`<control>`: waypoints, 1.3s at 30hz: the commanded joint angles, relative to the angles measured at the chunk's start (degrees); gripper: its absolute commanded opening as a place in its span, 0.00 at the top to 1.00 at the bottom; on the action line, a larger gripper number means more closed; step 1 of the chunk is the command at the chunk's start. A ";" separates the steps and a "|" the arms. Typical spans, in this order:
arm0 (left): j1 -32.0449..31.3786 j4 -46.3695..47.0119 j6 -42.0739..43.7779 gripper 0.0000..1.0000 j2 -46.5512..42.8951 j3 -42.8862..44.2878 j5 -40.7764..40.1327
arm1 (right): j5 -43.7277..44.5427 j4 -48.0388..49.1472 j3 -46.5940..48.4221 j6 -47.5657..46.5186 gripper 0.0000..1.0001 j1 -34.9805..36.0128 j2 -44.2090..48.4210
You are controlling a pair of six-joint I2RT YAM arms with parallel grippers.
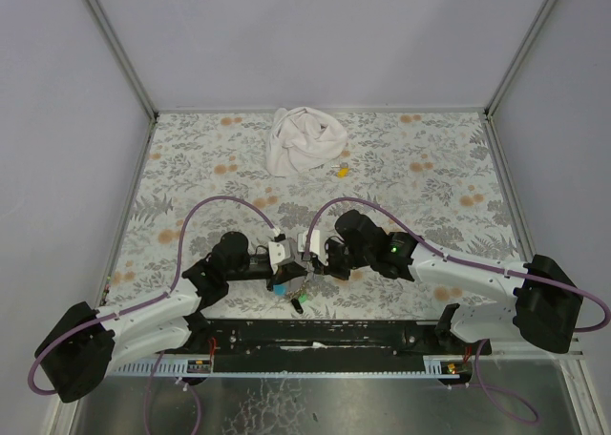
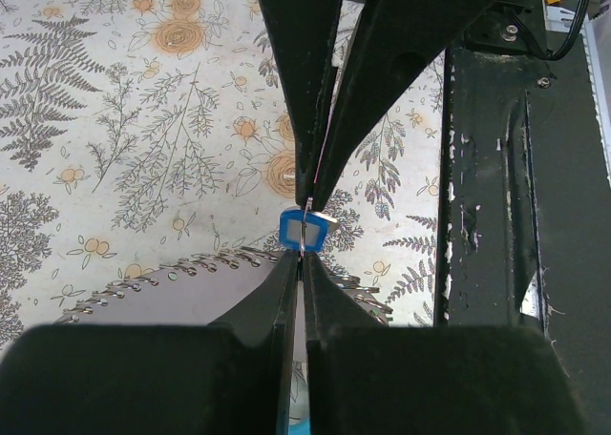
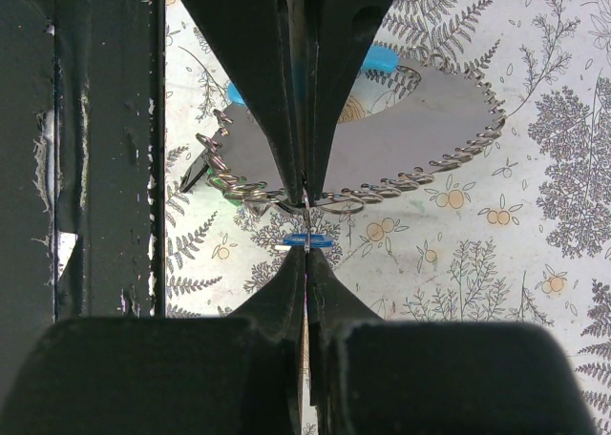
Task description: Put the keys on the keyring
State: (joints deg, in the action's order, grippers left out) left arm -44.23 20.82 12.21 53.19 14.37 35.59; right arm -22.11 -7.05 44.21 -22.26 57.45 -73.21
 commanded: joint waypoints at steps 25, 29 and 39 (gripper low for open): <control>-2.09 7.84 -0.69 1.00 0.69 2.38 -0.31 | -1.94 6.14 3.74 1.52 1.00 2.40 -1.85; -2.27 8.48 -0.69 1.00 -0.64 1.89 0.31 | -3.09 5.52 4.51 1.17 1.00 2.40 -2.82; -2.96 2.78 2.03 1.00 -0.43 3.83 -0.17 | -5.23 1.29 8.16 0.22 1.00 2.45 -4.39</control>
State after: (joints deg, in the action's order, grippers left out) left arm -44.69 20.78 11.38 52.03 14.37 35.66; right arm -24.16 -10.70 47.75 -22.35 57.95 -75.88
